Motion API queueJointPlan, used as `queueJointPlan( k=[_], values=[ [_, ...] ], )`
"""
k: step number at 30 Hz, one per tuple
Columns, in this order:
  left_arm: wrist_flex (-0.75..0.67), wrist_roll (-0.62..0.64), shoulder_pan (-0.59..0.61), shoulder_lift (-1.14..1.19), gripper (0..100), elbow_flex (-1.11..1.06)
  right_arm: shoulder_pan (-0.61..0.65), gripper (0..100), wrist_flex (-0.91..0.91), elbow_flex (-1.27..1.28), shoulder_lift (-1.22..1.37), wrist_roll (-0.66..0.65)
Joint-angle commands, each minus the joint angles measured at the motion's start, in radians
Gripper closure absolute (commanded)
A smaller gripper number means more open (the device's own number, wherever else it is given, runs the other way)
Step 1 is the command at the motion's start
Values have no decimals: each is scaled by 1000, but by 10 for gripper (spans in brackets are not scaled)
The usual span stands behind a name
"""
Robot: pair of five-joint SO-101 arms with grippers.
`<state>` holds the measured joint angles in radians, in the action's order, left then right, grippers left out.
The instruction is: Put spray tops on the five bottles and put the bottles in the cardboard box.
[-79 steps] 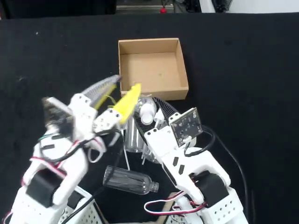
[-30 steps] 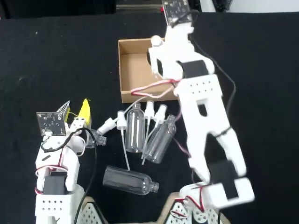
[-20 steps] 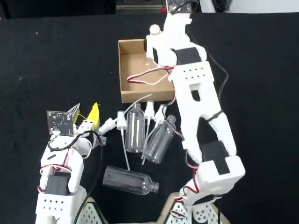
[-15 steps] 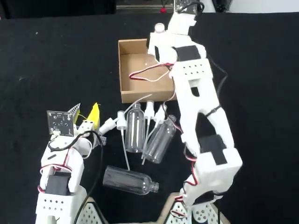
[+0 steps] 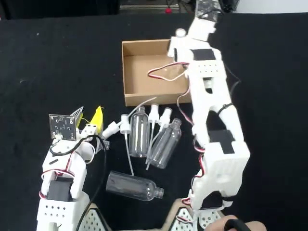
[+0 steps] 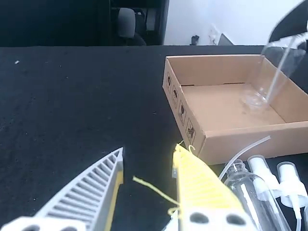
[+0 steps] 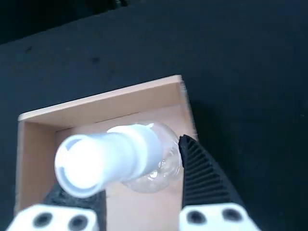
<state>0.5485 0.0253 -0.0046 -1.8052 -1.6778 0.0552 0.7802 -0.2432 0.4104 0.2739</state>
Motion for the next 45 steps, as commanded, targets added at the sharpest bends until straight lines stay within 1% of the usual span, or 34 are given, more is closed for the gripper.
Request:
queueJointPlan(
  k=[1,4,10,16,26,32,37,41,45],
  values=[
    [2,-5,-10,-6,837,-21,-28,946,-37,-62,-10,-63],
    [2,-5,-7,-6,837,-21,-52,946,-35,-61,-5,-104],
    [2,-5,-8,-6,837,-21,-124,946,-35,-62,-5,-126],
    [2,-5,-5,-6,837,-21,-157,946,-29,-62,-7,-181],
    [3,-5,-7,-6,837,-21,-219,946,0,-91,-41,-180],
    [3,-5,-5,-6,837,-21,-166,946,-6,-128,-36,-180],
    [3,-5,-5,-5,837,-21,-72,946,-17,-186,-31,-172],
    [3,-5,-5,-5,837,-21,3,946,-112,-191,33,-172],
    [3,-5,-5,-5,837,-21,28,946,-212,-199,113,-170]
  ],
)
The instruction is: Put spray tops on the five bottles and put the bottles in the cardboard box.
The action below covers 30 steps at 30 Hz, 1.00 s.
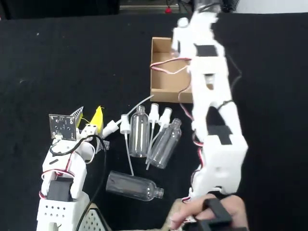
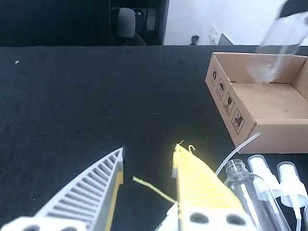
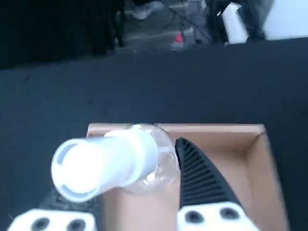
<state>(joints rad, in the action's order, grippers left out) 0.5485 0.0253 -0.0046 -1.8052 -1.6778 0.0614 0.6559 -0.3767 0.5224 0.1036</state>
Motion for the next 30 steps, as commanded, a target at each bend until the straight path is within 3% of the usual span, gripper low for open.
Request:
queueJointPlan(
  k=[1,15,30],
  values=[
    [3,-5,-5,-5,837,-21,25,946,-106,-65,19,0],
    [3,-5,-5,-5,837,-21,103,943,-209,-56,71,0],
    [3,-5,-5,-5,837,-21,14,946,-201,-47,151,0]
  ],
)
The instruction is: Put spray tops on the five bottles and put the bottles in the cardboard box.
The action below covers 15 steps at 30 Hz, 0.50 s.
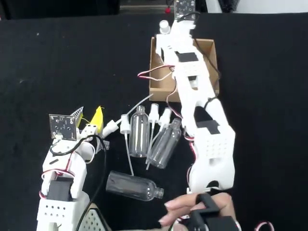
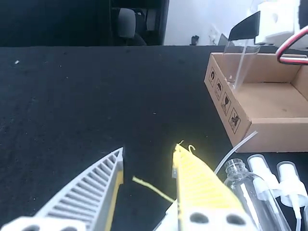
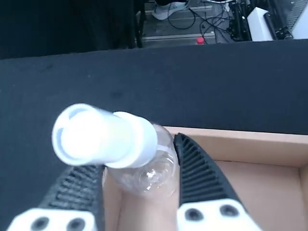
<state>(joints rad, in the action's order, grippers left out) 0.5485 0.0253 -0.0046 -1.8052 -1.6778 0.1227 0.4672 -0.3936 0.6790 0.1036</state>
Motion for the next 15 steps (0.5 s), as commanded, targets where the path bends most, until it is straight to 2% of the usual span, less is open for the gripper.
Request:
queueJointPlan(
  k=[1,7,15],
  values=[
    [3,-5,-5,-5,837,-21,-54,946,-12,-30,-2,0],
    [3,-5,-5,-5,837,-21,-46,946,-12,-30,2,0],
    [3,-5,-5,-5,837,-21,26,946,-21,-77,7,0]
  ],
)
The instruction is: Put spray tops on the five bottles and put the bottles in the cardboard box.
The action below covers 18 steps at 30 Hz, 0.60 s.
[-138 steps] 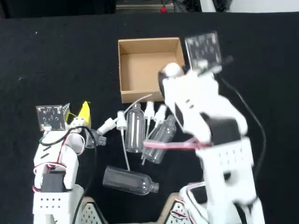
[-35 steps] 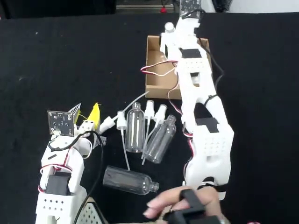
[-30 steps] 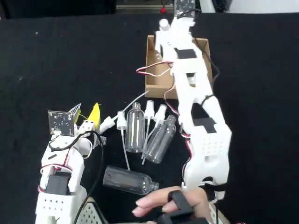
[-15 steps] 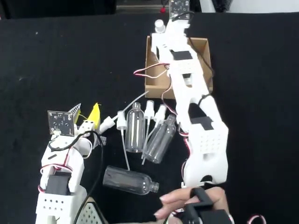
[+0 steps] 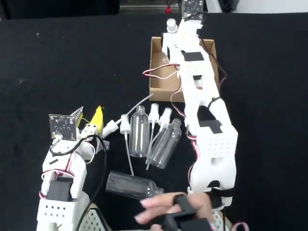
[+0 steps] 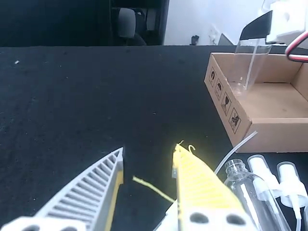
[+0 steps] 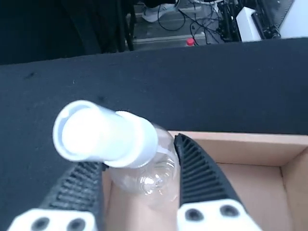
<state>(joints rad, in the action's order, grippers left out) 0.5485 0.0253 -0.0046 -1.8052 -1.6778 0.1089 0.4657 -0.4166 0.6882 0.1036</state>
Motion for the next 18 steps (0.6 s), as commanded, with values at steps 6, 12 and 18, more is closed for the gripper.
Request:
queueJointPlan(
  k=[6,12,18],
  values=[
    [3,-5,-5,-5,837,-21,48,943,-18,-99,56,28],
    [3,-5,-5,-5,837,-21,48,943,-12,-150,120,55],
    [3,-5,-5,-5,837,-21,48,942,-11,-166,134,52]
  ],
)
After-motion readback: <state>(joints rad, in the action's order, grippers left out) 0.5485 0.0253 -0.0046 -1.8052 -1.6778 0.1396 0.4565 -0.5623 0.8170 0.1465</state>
